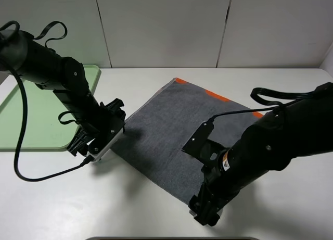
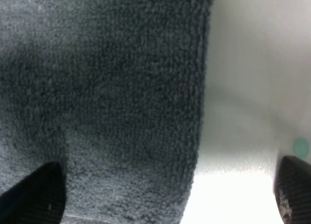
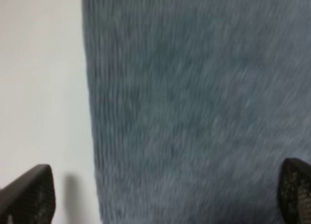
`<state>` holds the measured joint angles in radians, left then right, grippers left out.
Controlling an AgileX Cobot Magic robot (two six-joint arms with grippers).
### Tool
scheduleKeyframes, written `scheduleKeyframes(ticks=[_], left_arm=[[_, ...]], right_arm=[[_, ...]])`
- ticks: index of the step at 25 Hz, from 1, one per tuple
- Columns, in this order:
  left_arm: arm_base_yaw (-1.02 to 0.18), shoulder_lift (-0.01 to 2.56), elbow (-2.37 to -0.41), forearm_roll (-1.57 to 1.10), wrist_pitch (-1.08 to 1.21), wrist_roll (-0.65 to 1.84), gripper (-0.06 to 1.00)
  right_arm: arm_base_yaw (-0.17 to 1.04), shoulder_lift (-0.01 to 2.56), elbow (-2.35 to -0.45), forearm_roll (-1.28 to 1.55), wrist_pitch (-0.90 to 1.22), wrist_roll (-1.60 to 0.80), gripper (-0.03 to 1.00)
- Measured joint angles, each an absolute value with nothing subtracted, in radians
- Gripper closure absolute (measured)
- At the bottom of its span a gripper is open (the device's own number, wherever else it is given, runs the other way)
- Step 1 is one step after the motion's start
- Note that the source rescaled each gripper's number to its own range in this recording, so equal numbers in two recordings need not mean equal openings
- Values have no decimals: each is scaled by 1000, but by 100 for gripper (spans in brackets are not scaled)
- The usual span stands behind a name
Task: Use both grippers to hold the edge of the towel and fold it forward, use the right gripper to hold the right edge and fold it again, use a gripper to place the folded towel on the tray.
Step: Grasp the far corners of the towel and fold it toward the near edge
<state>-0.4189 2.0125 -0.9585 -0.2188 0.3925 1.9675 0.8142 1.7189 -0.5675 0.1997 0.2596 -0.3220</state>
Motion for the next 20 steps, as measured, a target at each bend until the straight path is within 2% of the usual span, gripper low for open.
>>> scheduleKeyframes(ticks=[14, 20], left_arm=[[-419, 2015, -958, -238, 392, 1977, 7], [-419, 2017, -958, -242, 404, 1986, 16]], right_arm=[[814, 1793, -559, 192, 246, -268, -3], [814, 1794, -561, 187, 248, -250, -1]])
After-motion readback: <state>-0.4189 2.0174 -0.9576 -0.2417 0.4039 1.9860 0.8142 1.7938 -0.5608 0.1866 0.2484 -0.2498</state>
